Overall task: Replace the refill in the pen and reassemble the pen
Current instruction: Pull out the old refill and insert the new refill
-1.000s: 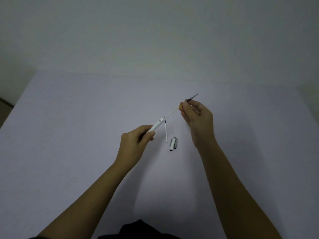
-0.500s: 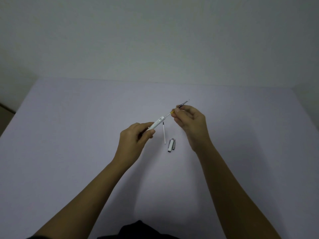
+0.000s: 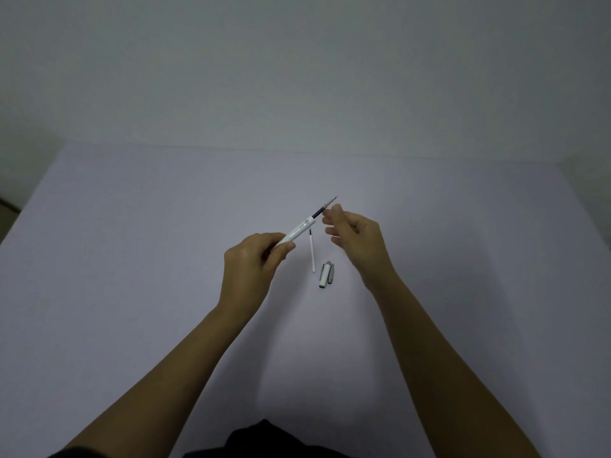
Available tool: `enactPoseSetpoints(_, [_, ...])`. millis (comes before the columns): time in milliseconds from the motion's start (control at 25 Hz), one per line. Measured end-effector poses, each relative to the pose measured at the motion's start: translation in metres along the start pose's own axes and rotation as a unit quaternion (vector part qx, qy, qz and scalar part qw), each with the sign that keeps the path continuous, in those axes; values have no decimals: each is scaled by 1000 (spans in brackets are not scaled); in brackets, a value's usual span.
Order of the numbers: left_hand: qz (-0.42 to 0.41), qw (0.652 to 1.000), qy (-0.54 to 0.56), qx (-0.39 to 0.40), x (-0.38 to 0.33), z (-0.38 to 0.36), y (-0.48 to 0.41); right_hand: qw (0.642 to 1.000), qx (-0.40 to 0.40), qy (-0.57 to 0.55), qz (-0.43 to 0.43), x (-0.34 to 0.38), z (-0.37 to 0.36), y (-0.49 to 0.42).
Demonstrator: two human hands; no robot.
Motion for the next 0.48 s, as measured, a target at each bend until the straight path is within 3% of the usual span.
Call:
enactPoseSetpoints(80, [11,1000,7,0,2,0,-1,999,-20,29,-28,-25,7,-11])
enactPoseSetpoints(280, [29,999,18,-6,5,0,-4,957,-17,270,-109,-101,17,-27])
enactPoseSetpoints(480, [50,999,22,-4,12,-2,-4,941,-22,292,-169,-123,13,-34])
Point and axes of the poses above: each hand's wrist, its own y-axis away from the middle knuckle, its own z-axis out of the back of the hand, x = y × z, the point moved 2 cm from there along -y, towards the middle knuckle, and after that the axes turned 4 degrees about x, right-handed, at the moved point
